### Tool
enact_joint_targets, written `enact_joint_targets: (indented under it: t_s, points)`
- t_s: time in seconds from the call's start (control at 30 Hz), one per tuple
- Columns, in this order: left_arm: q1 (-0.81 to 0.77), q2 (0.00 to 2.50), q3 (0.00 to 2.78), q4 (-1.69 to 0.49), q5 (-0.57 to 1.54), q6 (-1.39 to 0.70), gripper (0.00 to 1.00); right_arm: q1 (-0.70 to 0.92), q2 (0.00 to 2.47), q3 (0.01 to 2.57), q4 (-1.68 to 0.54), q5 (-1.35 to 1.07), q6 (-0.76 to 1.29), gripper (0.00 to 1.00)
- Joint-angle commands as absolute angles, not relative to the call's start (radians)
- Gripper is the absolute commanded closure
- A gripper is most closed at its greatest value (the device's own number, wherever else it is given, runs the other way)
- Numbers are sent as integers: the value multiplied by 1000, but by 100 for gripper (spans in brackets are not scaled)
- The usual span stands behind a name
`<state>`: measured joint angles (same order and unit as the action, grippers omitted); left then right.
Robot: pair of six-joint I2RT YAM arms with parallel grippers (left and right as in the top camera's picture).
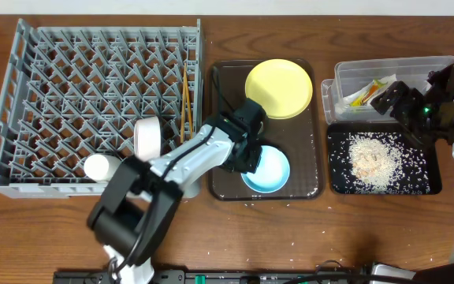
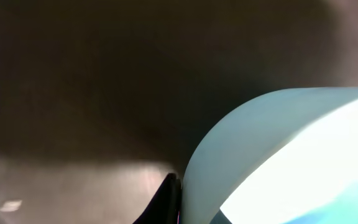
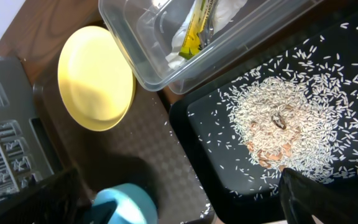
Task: Sort waste into correct bins and load items into the dishwasher
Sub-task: 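Carry the light-blue bowl left over the dish rack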
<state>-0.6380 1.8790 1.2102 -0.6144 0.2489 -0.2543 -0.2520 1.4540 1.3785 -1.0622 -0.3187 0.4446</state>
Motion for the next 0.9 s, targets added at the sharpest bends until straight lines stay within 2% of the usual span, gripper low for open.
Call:
enact_joint_targets:
  t_s: [0.0,0.1,0.23,0.43,0.77,0.87]
  points:
    - [-619,1717,1295,-653,199,-253,93,-247,1453,1385,-1063,-323,456,1]
    - [-576,1593,1309,-711,30,-255,93,-247,1453,1385,-1063,-323,456,1]
    - [-477,1435,1309,-803,-339,-247,92,-247,1453,1385,-1063,-323,456,1]
    - [-321,1352,1307,-795,-883,18,92,-247,1453,1385,-1063,-323,456,1]
    - [-118,1483,1279,-643,-1092,164,92,-247,1453,1385,-1060,-322,456,1]
    - [-76,1546,1279,-577,-1098,210,92,-247,1453,1385,-1059,-322,456,1]
